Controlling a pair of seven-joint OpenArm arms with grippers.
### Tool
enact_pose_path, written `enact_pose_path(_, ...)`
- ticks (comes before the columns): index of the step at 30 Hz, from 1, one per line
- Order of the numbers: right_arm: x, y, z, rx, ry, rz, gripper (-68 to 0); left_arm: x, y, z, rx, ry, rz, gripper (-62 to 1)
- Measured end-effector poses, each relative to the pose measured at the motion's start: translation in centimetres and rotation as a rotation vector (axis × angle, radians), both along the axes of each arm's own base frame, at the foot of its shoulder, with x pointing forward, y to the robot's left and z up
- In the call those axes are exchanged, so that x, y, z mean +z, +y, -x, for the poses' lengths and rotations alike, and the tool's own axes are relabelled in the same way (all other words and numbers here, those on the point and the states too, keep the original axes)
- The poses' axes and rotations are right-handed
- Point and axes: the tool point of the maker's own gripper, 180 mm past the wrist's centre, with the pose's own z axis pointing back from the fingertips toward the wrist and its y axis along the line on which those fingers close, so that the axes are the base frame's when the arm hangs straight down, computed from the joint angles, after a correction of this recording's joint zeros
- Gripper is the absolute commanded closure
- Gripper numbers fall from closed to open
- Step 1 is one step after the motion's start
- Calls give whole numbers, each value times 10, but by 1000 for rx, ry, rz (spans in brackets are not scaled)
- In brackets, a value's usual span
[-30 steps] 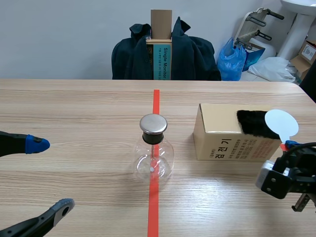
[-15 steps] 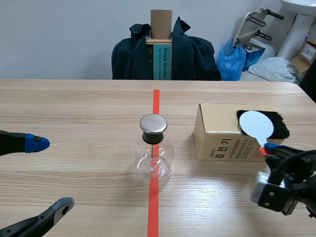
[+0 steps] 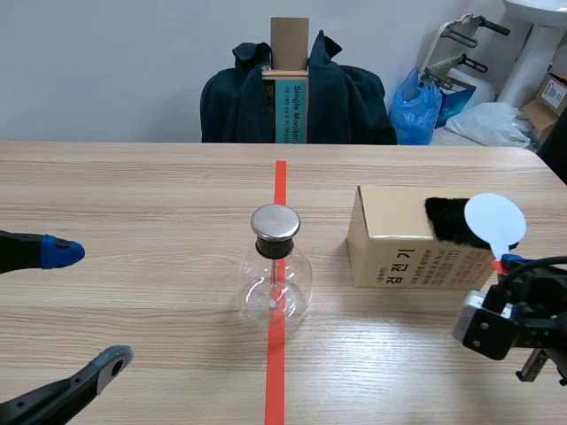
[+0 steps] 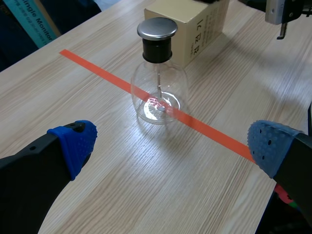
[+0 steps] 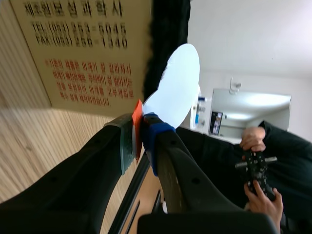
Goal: Do the electroscope experiment.
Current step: 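Rub the plate on the fur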
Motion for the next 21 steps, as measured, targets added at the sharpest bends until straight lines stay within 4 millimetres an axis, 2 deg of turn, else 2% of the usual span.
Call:
enact_pose_path(1, 1, 4, 1, 38, -2, -5, -8, 0, 0, 0, 0, 0, -1, -623)
enact_pose_path(3, 5, 26, 6, 187, -5, -32, -8, 0, 0, 0, 0, 1, -1, -623)
enact_pose_path(5, 3, 31, 8, 214, 5, -38, -8, 0, 0, 0, 0, 1, 0, -623)
enact_pose_path(9, 0, 0, 0, 8, 2, 7, -8, 0, 0, 0, 0, 1, 0, -623)
enact_pose_path(11, 2, 4, 1, 50, 0, 3, -8, 0, 0, 0, 0, 1, 0, -623)
enact_pose_path(14, 5, 27, 7, 208, 1, -26, -8, 0, 0, 0, 0, 1, 0, -623)
enact_pose_path(16, 4, 20, 3, 141, -8, -13, -8, 0, 0, 0, 0, 1, 0, -623)
enact_pose_path(19, 2, -10, -2, -44, -10, 27, -8, 0, 0, 0, 0, 2, 1, -623)
enact_pose_path(20, 2, -11, -1, -32, -7, 28, -8, 0, 0, 0, 0, 1, 0, -623)
enact_pose_path(21, 2, -3, 0, 24, -2, 15, -8, 0, 0, 0, 0, 1, 1, -623)
